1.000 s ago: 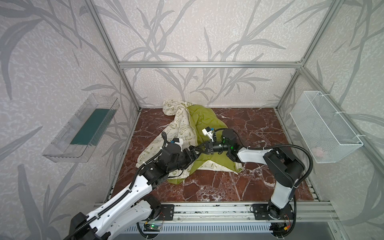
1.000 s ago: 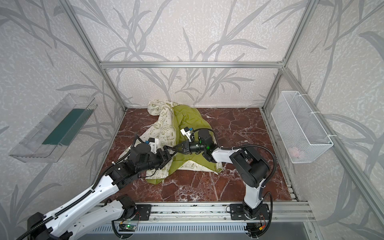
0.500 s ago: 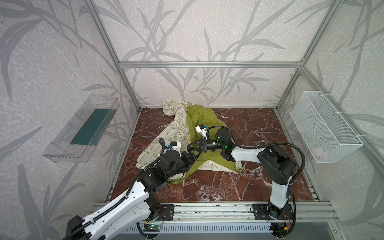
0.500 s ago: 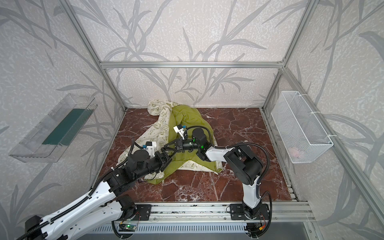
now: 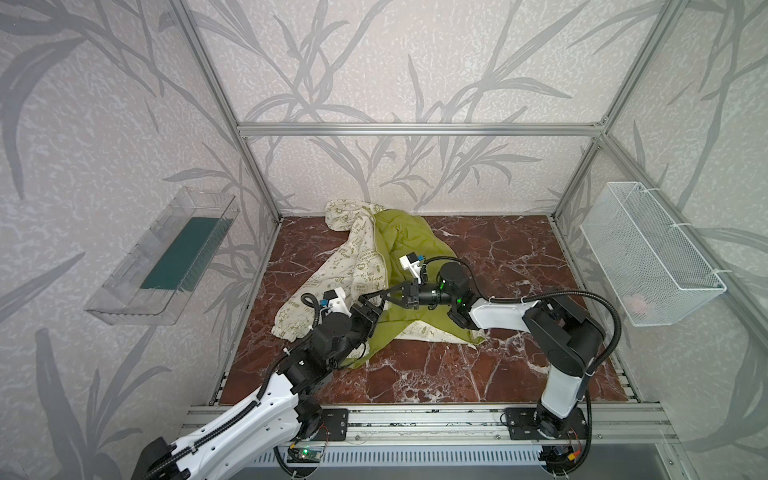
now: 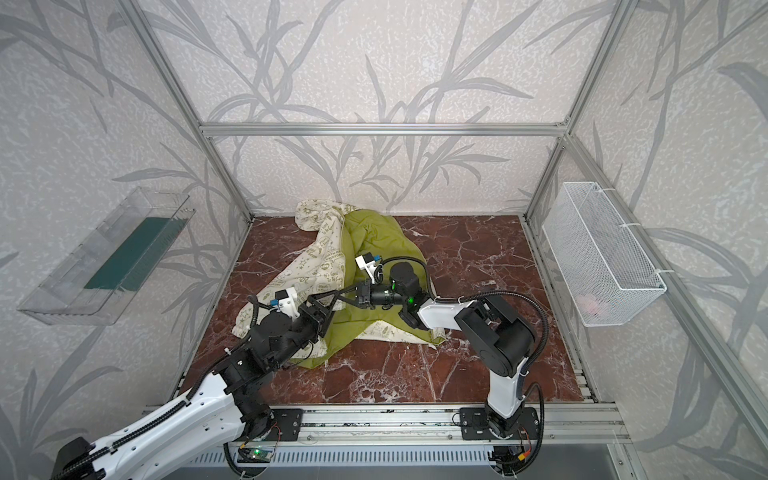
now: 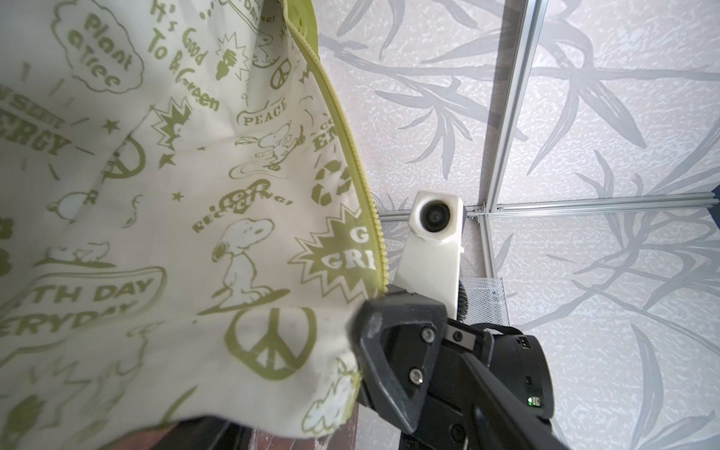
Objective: Zip up the jacket
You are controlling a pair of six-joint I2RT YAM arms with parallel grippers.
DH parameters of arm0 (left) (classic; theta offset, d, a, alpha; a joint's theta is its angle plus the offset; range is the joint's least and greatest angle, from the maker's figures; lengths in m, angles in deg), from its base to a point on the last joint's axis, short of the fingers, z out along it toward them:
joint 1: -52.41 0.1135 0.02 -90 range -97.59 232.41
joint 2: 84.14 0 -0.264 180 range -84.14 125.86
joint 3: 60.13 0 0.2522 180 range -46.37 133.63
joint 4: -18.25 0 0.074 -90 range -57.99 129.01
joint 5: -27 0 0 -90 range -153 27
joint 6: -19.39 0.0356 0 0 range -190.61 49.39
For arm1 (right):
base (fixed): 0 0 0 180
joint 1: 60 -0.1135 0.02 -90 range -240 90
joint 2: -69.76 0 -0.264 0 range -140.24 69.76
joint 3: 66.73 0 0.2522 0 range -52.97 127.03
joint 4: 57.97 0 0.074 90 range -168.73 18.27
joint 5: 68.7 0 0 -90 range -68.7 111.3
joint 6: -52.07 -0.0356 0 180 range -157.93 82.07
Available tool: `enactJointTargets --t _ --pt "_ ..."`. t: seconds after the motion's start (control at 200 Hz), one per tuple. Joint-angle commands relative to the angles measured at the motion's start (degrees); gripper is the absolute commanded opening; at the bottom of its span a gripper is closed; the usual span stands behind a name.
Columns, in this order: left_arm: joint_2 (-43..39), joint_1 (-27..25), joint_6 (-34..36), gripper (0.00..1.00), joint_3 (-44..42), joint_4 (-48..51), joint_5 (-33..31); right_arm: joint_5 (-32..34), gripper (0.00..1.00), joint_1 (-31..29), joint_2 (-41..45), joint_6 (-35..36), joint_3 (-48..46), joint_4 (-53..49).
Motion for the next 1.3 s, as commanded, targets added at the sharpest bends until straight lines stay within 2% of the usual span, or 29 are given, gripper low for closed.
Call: enactJointTargets --t 0.0,0.12,0.22,0.275,0.34,0.41,0.515,0.68,0.89,1.295 --pt "-0.56 0.84 -1.08 0.76 -0.27 -2.90 -1.58 0.52 0.00 0.41 3.62 1.33 -1.31 2.04" --pt "-0.32 1.15 -0.59 0.66 0.10 -2.30 -1.30 0.51 0.00 0.77 4.59 1.51 -2.24 1.97" --pt "0.09 1.52 -0.42 0.50 0.28 -2.91 -0.79 0.14 0.00 0.77 4.64 1.34 -2.44 2.18" --pt "0.54 1.57 -0.36 0.37 0.45 -2.94 -0.33 -0.08 0.00 0.77 4.60 1.24 -2.44 2.26" --pt "0.91 1.65 0.05 0.12 0.93 -2.56 0.06 -0.10 0.00 0.77 4.76 1.56 -2.76 1.91" --pt "1.10 1.71 0.52 0.00 1.63 -0.94 0.21 -0.02 0.08 0.84 5.12 2.11 -3.11 1.13" --pt "0.50 1.66 0.64 0.00 2.43 1.59 -0.28 -0.02 0.15 0.95 5.59 2.63 -3.66 0.48" --pt "-0.48 1.72 0.63 0.00 2.45 2.77 -0.77 -0.06 0.18 1.17 6.11 2.66 -5.07 0.68" --pt "-0.11 1.74 0.79 0.00 2.56 2.66 -0.20 -0.62 0.00 1.21 5.59 1.92 -5.51 1.95" --pt "0.13 2.09 0.30 0.00 2.47 1.43 0.63 -1.11 0.00 1.21 1.86 -3.76 -2.16 8.88"
